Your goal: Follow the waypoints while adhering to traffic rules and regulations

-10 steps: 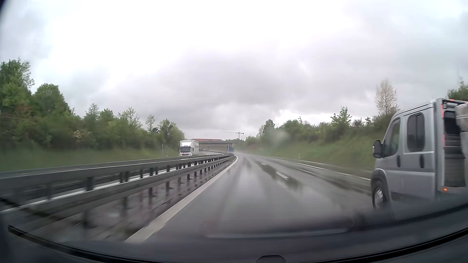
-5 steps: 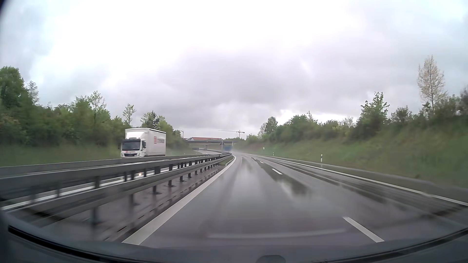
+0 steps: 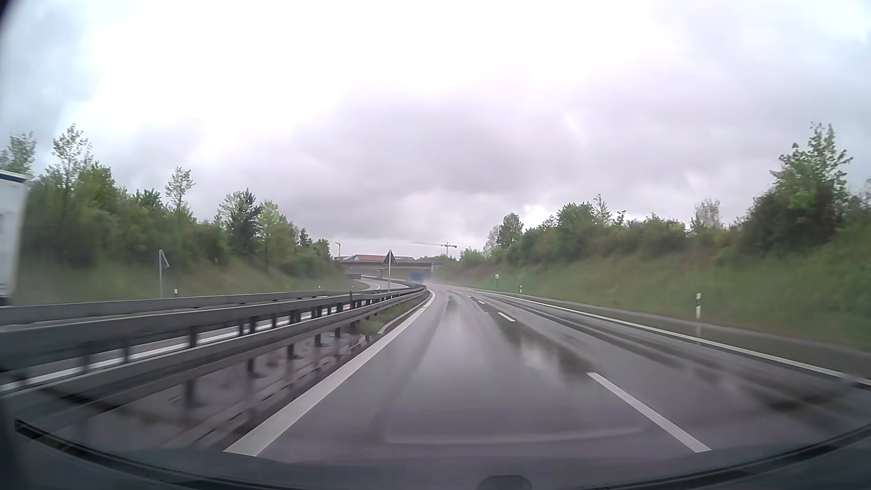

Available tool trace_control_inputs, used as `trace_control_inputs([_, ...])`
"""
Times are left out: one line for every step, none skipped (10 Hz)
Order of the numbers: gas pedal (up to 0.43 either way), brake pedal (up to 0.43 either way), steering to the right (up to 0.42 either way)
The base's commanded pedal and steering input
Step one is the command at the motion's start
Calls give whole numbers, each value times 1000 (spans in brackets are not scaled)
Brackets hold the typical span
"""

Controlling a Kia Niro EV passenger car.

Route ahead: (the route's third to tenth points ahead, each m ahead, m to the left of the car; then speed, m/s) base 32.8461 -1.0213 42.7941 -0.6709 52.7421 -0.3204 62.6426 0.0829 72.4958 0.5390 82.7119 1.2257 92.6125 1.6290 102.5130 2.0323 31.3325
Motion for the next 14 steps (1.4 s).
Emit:
trace_control_inputs([248,0,0])
trace_control_inputs([248,0,0])
trace_control_inputs([248,0,0])
trace_control_inputs([248,0,0])
trace_control_inputs([248,0,-1])
trace_control_inputs([248,0,-2])
trace_control_inputs([248,0,-2])
trace_control_inputs([248,0,-3])
trace_control_inputs([248,0,-4])
trace_control_inputs([248,0,-6])
trace_control_inputs([248,0,-7])
trace_control_inputs([248,0,-9])
trace_control_inputs([248,0,-9])
trace_control_inputs([248,0,-9])
